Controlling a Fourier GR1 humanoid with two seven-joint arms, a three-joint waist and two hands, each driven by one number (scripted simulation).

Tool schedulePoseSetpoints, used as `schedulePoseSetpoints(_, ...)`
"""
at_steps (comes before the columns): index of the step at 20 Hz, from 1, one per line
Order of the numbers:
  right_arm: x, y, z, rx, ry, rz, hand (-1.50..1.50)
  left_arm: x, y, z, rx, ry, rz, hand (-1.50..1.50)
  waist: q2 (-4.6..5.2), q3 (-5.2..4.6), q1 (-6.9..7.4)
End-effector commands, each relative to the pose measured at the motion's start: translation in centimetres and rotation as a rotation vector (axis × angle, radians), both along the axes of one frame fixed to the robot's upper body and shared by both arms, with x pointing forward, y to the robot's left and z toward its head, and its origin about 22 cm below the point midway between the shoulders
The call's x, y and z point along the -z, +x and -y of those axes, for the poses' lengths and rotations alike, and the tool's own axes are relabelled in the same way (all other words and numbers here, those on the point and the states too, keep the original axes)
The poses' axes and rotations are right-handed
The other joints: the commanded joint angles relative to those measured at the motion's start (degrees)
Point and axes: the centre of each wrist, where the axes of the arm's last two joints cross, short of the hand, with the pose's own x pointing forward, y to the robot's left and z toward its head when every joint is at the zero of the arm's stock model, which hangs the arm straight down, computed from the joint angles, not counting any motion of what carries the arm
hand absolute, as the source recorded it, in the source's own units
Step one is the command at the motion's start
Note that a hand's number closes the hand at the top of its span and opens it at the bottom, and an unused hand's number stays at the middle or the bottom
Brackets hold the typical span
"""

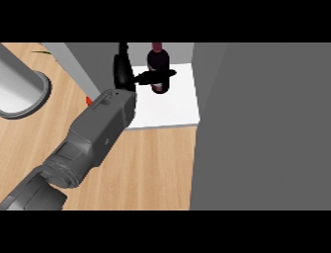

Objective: Pick up the wine, place it into the cabinet and close the cabinet

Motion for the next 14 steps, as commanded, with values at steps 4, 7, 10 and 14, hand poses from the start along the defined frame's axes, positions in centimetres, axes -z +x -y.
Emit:
schedulePoseSetpoints(4,-2.9,-3.3,0.3,-0.032,0.071,0.037,-1.5,-0.3,0.2,-1.0,0.088,-0.027,0.075,-1.5,-0.53,-0.12,1.59)
schedulePoseSetpoints(7,-2.5,-3.6,0.3,-0.03,0.049,0.025,-1.5,-0.6,-0.1,0.4,0.152,-0.143,0.114,-1.5,-1.05,-0.09,2.41)
schedulePoseSetpoints(10,-3.0,-4.3,0.7,-0.004,0.061,0.024,-1.5,-1.1,0.0,0.6,0.156,-0.158,0.142,-1.5,-1.29,-0.06,2.88)
schedulePoseSetpoints(14,-2.6,-3.0,0.9,0.018,0.051,0.027,-1.5,-0.4,-0.9,1.0,0.22,-0.168,0.174,-1.5,-1.39,-0.05,3.93)
